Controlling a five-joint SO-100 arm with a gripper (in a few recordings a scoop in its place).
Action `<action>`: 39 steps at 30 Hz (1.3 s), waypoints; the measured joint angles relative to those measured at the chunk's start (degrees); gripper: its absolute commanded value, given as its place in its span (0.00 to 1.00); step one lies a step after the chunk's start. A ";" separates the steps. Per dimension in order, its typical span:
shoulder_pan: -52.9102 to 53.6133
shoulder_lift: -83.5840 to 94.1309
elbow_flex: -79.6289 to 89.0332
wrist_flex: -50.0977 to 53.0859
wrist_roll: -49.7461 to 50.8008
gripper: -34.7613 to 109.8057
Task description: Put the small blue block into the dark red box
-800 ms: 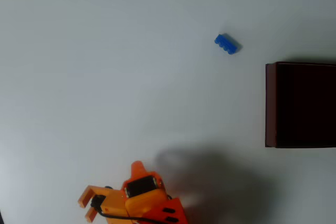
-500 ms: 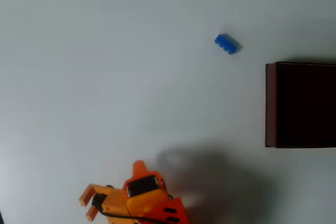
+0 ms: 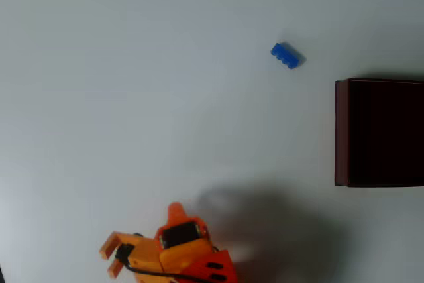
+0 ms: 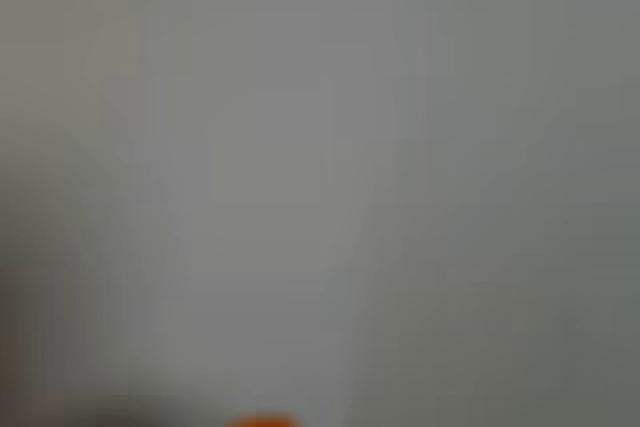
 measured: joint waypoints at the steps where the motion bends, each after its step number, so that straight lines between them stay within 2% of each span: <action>1: 0.70 0.09 0.00 -0.18 1.32 0.31; 3: 1.05 0.09 0.00 -0.35 4.04 0.35; 10: -0.26 -2.46 -1.58 -3.60 20.21 0.41; 15: 5.80 -20.13 -12.83 -8.26 24.26 0.41; 20: 14.41 -47.29 -33.22 -7.47 24.17 0.41; 25: 19.42 -65.39 -50.80 -2.72 20.83 0.41; 31: 26.10 -81.21 -68.03 1.05 17.31 0.41; 39: 30.06 -98.70 -82.97 1.32 14.59 0.40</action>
